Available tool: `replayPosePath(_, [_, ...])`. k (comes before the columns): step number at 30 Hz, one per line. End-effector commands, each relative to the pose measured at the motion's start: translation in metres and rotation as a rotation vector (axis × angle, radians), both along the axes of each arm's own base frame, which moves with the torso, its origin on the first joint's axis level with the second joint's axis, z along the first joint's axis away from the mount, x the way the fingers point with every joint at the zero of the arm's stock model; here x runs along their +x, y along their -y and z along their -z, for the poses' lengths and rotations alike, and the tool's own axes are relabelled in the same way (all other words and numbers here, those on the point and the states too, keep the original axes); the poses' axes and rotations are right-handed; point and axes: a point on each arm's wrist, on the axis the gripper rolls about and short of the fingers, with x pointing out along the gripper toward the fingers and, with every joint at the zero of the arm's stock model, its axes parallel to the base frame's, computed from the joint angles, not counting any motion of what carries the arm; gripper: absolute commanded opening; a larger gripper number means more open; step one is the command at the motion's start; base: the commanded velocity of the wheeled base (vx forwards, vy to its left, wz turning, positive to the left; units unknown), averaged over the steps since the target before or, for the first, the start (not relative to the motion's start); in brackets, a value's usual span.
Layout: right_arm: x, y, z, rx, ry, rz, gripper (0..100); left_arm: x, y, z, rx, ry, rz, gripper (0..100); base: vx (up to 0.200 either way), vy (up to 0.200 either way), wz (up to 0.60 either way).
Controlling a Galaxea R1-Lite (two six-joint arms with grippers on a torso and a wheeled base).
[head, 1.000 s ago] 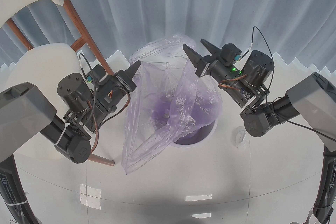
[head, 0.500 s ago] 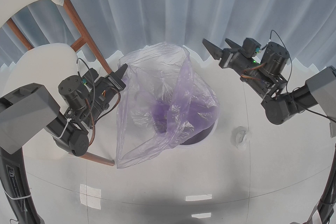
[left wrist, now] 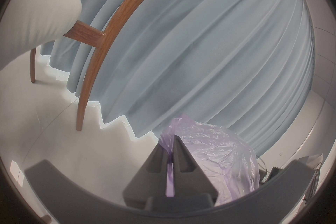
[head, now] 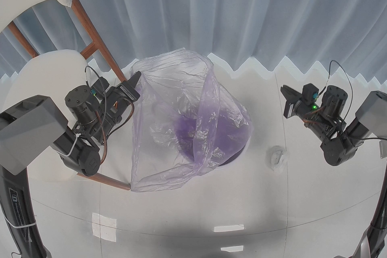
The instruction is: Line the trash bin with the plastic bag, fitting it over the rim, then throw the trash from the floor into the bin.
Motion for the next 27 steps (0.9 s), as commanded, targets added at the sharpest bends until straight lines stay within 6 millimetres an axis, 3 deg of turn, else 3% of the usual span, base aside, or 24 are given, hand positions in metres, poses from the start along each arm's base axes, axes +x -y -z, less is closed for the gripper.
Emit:
replayPosePath(1, [-0.016,-0.007,0.05,-0.05,-0.158,-0.021,0,0.003,0.0,0.007,0.003,-0.016,-0.003,0,0.0,0.0,0.0])
replayPosePath(3, [-0.025,-0.025,0.062,-0.055,-0.174,-0.073,0,0.003,0.0,0.007,0.003,-0.015,-0.001,0,0.0,0.0,0.0])
replayPosePath(11, [-0.043,-0.083,0.071,-0.067,-0.18,-0.23,0,0.001,0.008,0.008,0.004,-0.019,0.019,0,0.0,0.0,0.0])
replayPosePath(13, [-0.043,-0.083,0.071,-0.067,-0.18,-0.23,0,0.001,0.008,0.008,0.004,-0.019,0.019,0,0.0,0.0,0.0])
replayPosePath(15, [-0.047,-0.106,0.084,-0.079,-0.197,-0.29,0,-0.001,0.013,0.009,0.005,-0.022,0.031,0,0.0,0.0,0.0])
replayPosePath(22, [-0.031,-0.139,0.098,-0.076,-0.19,-0.333,0,-0.009,0.032,0.01,0.003,-0.034,0.064,0,0.0,0.0,0.0])
replayPosePath(27, [-0.021,-0.159,0.093,-0.075,-0.177,-0.343,0,-0.013,0.033,0.007,0.0,-0.03,0.071,0,0.0,0.0,0.0])
